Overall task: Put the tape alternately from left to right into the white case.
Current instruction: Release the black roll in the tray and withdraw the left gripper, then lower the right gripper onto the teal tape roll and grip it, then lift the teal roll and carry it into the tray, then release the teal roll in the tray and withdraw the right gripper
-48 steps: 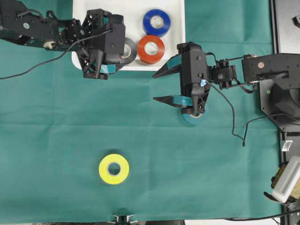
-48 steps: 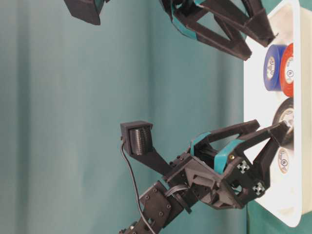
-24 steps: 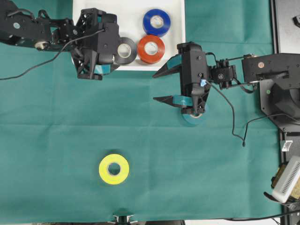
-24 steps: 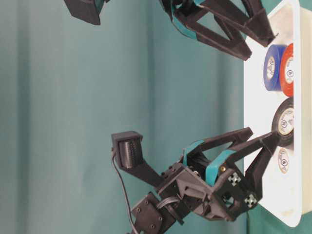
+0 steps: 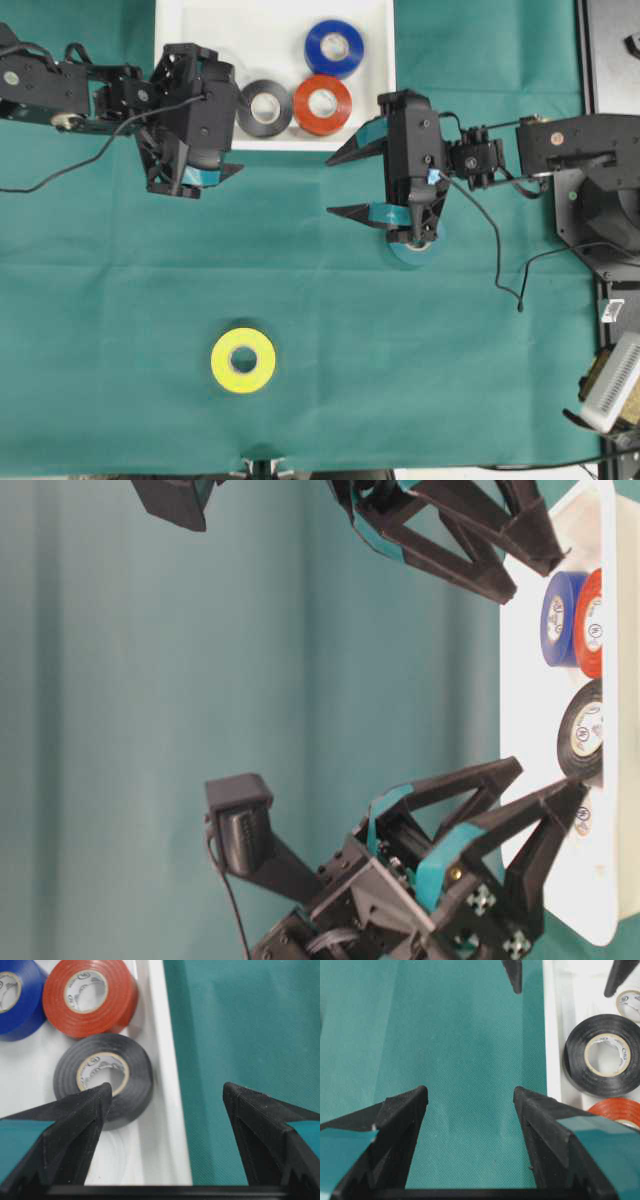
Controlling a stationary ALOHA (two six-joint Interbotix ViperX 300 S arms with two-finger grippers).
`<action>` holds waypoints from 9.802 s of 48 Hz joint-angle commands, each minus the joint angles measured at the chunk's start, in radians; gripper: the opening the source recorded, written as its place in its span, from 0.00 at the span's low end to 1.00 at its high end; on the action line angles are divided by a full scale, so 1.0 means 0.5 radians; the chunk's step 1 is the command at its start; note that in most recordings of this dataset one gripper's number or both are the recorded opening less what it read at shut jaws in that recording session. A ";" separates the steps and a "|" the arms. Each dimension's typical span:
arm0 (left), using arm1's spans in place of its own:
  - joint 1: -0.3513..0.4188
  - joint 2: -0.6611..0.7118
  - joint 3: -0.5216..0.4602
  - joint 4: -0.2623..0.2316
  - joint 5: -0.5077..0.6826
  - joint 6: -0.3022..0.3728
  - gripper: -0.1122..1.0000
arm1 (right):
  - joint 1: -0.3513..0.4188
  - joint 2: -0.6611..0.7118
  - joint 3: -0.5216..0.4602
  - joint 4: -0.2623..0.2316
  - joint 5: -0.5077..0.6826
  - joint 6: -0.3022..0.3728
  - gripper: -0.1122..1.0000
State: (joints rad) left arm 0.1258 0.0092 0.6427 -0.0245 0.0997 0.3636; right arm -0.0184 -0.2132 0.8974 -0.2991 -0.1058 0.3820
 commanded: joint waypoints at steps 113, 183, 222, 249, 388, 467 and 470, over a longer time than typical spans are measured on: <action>-0.383 -0.224 0.202 -0.006 -0.012 -0.328 0.80 | 0.531 -0.206 0.347 0.003 0.399 0.586 0.68; -0.380 -0.224 0.236 -0.006 -0.012 -0.328 0.80 | 0.537 0.187 0.187 0.006 0.549 0.742 0.08; -0.380 -0.236 0.245 -0.003 -0.009 -0.328 0.80 | 0.537 -0.031 0.055 0.006 0.558 0.742 0.02; -0.380 -0.236 0.242 -0.003 -0.009 -0.328 0.80 | 0.383 -0.021 -0.092 -0.129 0.549 0.721 0.02; -0.390 -0.230 0.285 -0.006 -0.012 -0.331 0.80 | -0.755 0.653 -0.733 -0.709 0.525 0.727 0.65; -0.390 -0.224 0.282 -0.006 -0.012 -0.402 0.80 | -0.129 -0.117 0.074 -0.709 -0.095 0.724 0.72; -0.393 -0.224 0.279 -0.006 -0.015 -0.402 0.80 | -0.110 -0.138 0.092 -0.709 -0.114 0.727 0.72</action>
State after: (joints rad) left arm -0.0660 -0.0920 0.7931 -0.0261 0.0997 0.1657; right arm -0.0859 -0.2516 0.9434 -0.6504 -0.1457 0.7455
